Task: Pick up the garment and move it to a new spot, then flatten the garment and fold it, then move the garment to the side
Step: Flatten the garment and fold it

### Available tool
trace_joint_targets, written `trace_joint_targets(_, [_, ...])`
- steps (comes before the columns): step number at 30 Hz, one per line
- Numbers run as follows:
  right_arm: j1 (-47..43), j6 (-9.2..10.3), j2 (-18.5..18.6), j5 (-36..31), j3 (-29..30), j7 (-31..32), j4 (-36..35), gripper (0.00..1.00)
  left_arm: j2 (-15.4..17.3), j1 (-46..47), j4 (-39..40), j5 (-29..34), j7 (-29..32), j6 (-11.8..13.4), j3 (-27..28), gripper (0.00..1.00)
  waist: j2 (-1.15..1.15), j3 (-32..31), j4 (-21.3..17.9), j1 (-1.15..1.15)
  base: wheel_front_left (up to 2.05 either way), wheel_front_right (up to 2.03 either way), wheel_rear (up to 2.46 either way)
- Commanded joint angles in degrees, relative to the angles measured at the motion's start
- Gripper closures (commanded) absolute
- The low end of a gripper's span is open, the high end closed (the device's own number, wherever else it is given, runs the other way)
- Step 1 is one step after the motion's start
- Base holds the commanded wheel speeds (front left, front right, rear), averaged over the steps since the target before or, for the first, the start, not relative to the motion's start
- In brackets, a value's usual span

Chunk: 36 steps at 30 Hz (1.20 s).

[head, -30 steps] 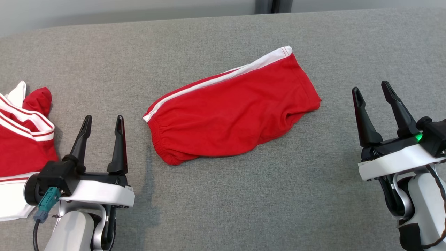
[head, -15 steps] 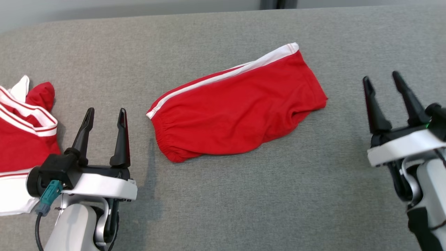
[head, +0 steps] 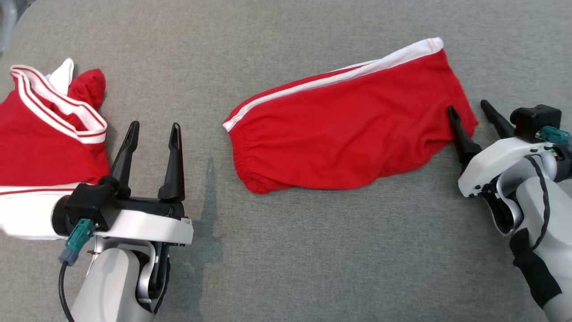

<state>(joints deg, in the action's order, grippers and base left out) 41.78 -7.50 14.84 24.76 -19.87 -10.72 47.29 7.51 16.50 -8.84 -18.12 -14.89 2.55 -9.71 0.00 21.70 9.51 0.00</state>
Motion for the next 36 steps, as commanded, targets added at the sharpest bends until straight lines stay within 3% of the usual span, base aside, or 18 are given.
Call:
trace_joint_targets(1, [0.5, 0.02, 0.1, 0.4, -0.2, -0.2, 0.5, 0.0, 0.0, 0.9, 0.0, 0.3, -0.2, -0.3, 0.1, 0.0, 0.0, 0.8, 0.7, 0.0, 0.0, 0.0, 0.0])
trace_joint_targets(5, [1.6, 0.02, -1.2, 3.7, -2.8, 1.9, 5.3, 0.0, -0.4, 1.1, -0.1, 0.8, -0.2, -0.5, 0.5, 0.0, 0.0, 1.3, 0.8, 0.0, 0.0, 0.0, 0.0])
trace_joint_targets(6, [1.7, 0.02, -1.5, 4.7, -3.5, 2.2, 6.0, 0.58, -0.5, 1.2, -0.1, 1.0, -0.2, -0.6, 0.6, 0.0, 0.0, 1.3, 0.7, 0.0, 0.0, 0.0, 0.0])
trace_joint_targets(7, [1.7, 0.02, -1.6, 5.6, -4.0, 1.8, 6.3, 1.0, -0.5, 1.3, -0.1, 1.1, -0.2, -0.7, 0.8, 0.0, 0.0, 1.3, 0.6, 0.0, 0.0, 0.0, 0.0])
trace_joint_targets(12, [-0.2, 0.02, -1.5, 10.6, -5.6, -0.3, 6.1, 1.0, -0.5, 1.1, -0.2, 1.6, -0.2, -1.1, 1.5, 0.0, 0.0, 0.7, -0.9, 0.0, 0.0, 0.0, 0.0])
trace_joint_targets(21, [-9.6, 0.05, 1.0, 16.8, -5.2, -4.2, -2.9, 1.0, -0.2, -0.6, 0.1, 1.9, -0.2, -1.4, 2.3, 0.0, 0.0, -0.7, -4.3, 0.0, 0.0, 0.0, 0.0])
trace_joint_targets(28, [-20.6, 0.04, 1.1, 14.1, 4.0, -4.5, -12.7, 1.0, 0.1, -1.3, 0.1, 1.9, -0.2, -1.4, 2.0, 0.0, 0.0, -1.8, -6.9, 0.0, 0.0, 0.0, 0.0])
trace_joint_targets(36, [-22.4, 0.04, -0.3, 12.5, 5.6, -4.5, -12.5, 1.0, 0.2, -2.2, -0.4, 1.4, 0.5, -1.2, 1.3, 0.0, 0.0, -4.4, -8.1, 0.0, 0.0, 0.0, 0.0])
